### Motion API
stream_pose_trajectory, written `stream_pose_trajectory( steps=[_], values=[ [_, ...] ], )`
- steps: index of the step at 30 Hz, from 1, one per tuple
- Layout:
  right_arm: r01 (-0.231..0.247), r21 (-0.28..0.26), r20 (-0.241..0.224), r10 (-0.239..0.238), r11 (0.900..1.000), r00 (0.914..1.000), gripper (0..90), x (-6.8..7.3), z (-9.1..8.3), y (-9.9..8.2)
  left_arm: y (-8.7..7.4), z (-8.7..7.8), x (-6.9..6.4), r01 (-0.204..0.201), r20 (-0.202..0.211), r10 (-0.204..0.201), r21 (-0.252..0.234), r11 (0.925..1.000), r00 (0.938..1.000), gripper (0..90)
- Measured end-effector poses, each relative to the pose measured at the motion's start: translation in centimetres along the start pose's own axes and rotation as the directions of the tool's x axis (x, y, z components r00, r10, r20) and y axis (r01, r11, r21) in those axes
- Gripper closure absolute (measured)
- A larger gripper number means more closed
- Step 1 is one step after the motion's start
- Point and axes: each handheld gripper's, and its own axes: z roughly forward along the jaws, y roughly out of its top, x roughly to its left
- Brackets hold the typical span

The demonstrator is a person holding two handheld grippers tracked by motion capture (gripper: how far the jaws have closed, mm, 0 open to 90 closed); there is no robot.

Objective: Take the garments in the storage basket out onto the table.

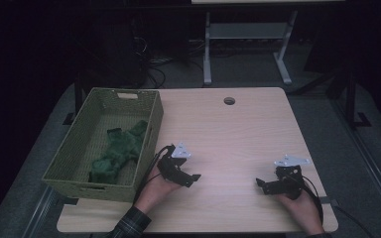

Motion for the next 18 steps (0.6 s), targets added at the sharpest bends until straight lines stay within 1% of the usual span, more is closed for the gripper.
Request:
stream_pose_trajectory(
  steps=[7,11,14,16,18],
  values=[
    [0.002,-0.002,-0.001,-0.002,1.0000,1.0000,0.0,0.0,0.0,0.0,0.6,-1.0,-0.2,-0.003,0.002,0.003,-0.008,1.0000,1.0000,13.8],
    [0.002,-0.002,-0.002,-0.002,1.0000,1.0000,0.0,0.0,0.0,0.0,1.0,-1.8,-0.2,-0.014,-0.003,0.014,-0.009,0.9999,0.9999,13.8],
    [0.001,-0.002,-0.001,-0.001,1.0000,1.0000,0.0,0.0,0.0,0.0,1.3,-2.2,-0.1,-0.006,-0.007,0.006,-0.009,0.9999,1.0000,13.8],
    [0.002,-0.002,-0.001,-0.002,1.0000,1.0000,0.0,0.0,0.0,0.0,1.7,-2.8,0.0,-0.013,-0.008,0.013,-0.012,0.9998,0.9999,13.8],
    [0.002,-0.002,-0.001,-0.002,1.0000,1.0000,0.0,0.0,0.0,0.0,1.8,-3.0,0.0,-0.017,-0.007,0.017,-0.013,0.9998,0.9998,13.8]
  ],
)
